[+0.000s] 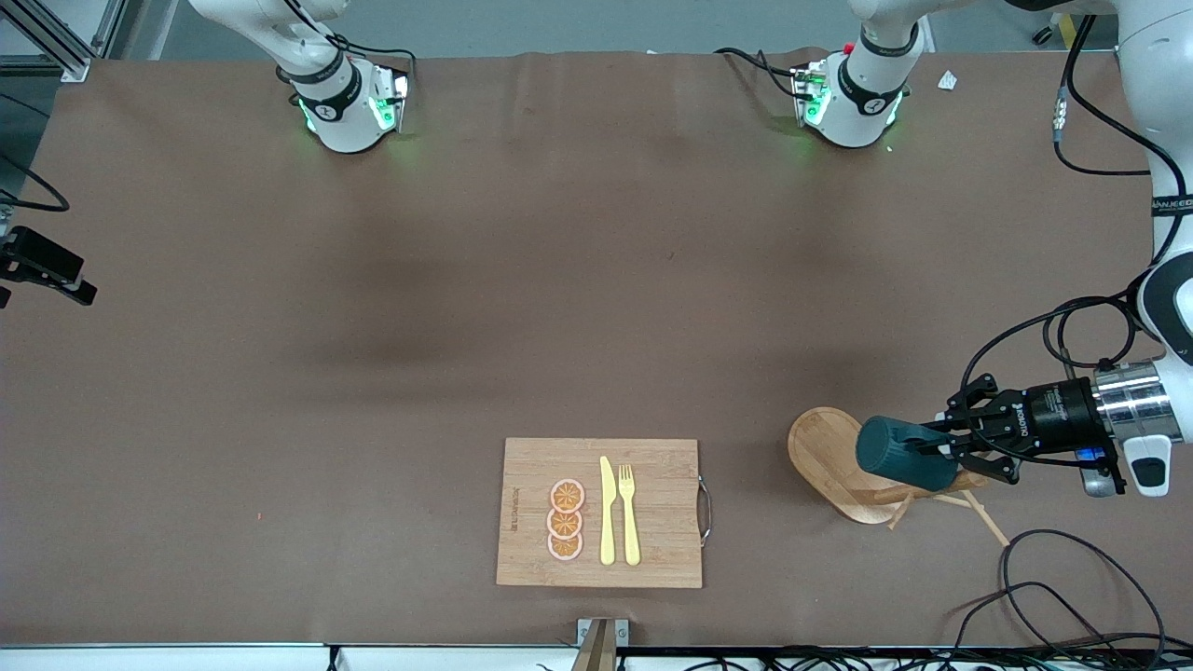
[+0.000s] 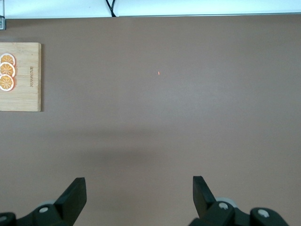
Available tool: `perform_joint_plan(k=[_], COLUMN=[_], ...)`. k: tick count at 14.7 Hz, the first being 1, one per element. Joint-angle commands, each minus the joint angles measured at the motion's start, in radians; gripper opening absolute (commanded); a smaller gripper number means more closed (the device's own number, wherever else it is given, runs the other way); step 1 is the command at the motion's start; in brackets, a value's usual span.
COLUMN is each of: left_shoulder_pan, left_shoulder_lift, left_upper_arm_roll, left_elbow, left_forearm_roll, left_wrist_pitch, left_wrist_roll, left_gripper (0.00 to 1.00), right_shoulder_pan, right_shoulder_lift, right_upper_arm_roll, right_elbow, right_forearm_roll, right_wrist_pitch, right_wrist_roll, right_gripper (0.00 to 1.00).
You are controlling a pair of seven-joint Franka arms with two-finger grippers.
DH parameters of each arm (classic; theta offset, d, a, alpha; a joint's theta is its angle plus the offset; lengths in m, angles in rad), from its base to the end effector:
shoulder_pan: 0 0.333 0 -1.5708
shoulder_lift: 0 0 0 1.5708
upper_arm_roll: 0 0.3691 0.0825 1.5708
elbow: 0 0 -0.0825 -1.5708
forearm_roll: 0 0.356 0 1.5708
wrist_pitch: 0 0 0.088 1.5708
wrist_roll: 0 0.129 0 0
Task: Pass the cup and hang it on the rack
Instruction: 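Hook the mug handle onto a rack peg with the left gripper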
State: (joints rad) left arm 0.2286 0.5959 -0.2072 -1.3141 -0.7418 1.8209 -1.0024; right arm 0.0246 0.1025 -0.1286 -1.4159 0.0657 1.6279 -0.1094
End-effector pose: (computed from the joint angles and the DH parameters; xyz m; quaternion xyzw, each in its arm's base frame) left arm 0.7247 -0.0152 0.4553 0.7340 0.5467 -0.2206 0.3371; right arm 0.5705 -0.0465 0.6748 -0.9981 -0.0033 -0.0576 0.0203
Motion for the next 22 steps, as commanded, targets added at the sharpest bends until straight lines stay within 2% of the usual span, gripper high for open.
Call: perform_joint_plan(k=[1,5,10,12,14,15,17,18,19,22], left_shoulder_pan=[0.009,0.011,0.017,0.017,0.015,0.012,0.009,0.009,0.008,0.006], left_shoulder_lift=[0.010,0.013,0.021,0.027,0.031,0.031,0.031,0.030,0.027,0.010], left_upper_arm_roll=[-0.004,-0.001,0.000,0.000,0.000,0.000,0.000,0.000,0.002,-0.001], left_elbow=[0.001,0.001,0.001,0.001,0.003,0.003,0.003,0.003,0.004,0.010], left_forearm_roll=[-0.036,-0.034,-0.036,-0.036,-0.034,-0.033,-0.031,-0.030,-0.027,-0.022], left_wrist_pitch=[-0.012,-0.012,-0.012,-0.011,-0.011,-0.011,-0.006,-0.006,-0.006,-0.006], left_wrist_roll=[0.005,0.007,0.004,0.004,-0.002,-0.010,-0.015,-0.016,-0.016,-0.018], left_gripper=[0.00,0.01,0.06,0.11,0.23,0.33,0.67,0.91,0.97,0.99], right_shoulder_pan=[0.008,0.008,0.006,0.006,0.006,0.006,0.006,0.006,0.006,0.006], right_shoulder_lift=[-0.012,-0.012,-0.012,-0.012,-0.012,-0.012,-0.012,-0.012,-0.012,-0.012], right_upper_arm_roll=[-0.006,-0.006,-0.006,-0.006,-0.006,-0.006,-0.006,-0.006,-0.006,-0.006], right_elbow=[-0.020,-0.020,-0.020,-0.020,-0.020,-0.020,-0.020,-0.020,-0.020,-0.020], right_forearm_roll=[0.002,0.002,0.002,0.002,0.002,0.002,0.002,0.002,0.002,0.002], right_wrist_pitch=[0.012,0.012,0.012,0.012,0.012,0.012,0.012,0.012,0.012,0.012], right_wrist_roll=[0.010,0.010,0.010,0.010,0.010,0.010,0.011,0.010,0.010,0.010], right_gripper=[1.00,1.00,1.00,1.00,1.00,1.00,1.00,1.00,1.00,1.00])
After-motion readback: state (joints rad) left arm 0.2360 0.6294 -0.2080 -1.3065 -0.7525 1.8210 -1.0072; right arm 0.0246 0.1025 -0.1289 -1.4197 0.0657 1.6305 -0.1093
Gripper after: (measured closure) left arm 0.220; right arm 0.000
